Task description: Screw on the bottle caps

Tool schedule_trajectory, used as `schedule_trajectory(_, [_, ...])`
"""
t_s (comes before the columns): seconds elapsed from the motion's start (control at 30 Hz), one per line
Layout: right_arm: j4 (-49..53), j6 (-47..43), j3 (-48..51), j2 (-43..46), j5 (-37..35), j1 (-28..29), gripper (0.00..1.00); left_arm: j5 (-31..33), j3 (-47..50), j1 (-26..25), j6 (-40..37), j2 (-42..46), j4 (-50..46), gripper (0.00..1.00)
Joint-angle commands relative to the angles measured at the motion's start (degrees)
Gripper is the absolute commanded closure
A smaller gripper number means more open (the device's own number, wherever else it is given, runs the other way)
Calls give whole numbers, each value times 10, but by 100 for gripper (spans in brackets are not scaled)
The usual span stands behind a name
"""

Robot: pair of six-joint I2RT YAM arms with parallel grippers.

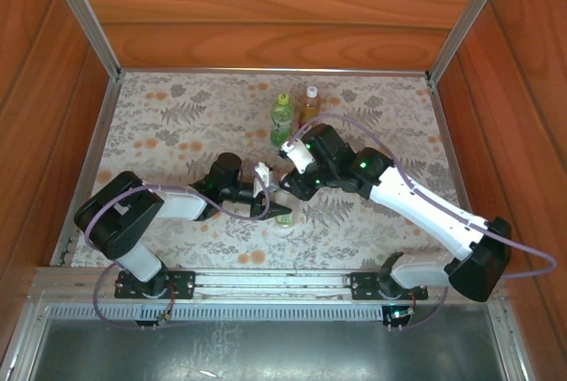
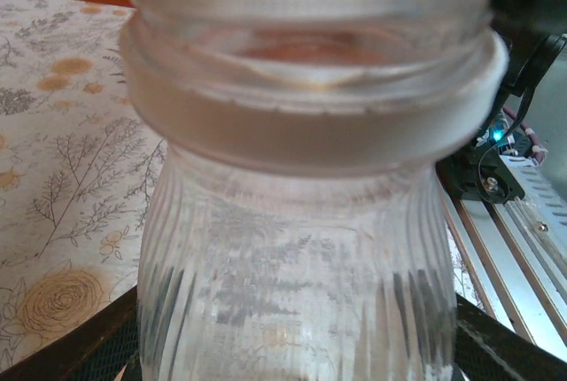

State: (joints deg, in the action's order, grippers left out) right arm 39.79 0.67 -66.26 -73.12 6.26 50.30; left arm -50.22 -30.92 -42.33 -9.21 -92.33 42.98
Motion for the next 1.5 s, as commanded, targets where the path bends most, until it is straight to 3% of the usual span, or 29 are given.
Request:
schedule_trajectory(0.0, [3,-10,16,4,30,7,58,-12,-1,-1,13,-13,-50,35])
schedule_trajectory(0.67, [-56,-11,88,57,12,8,58,-10,-2,1,16,-14,-52,35])
schedule_trajectory(1.3, [-28,-20,67,29,15,8,58,-12,-2,2,14,-12,-56,35])
schedule_trajectory(1.47, [-27,-19,65,36,12,8,51,-12,-3,2,13,-14,-57,35])
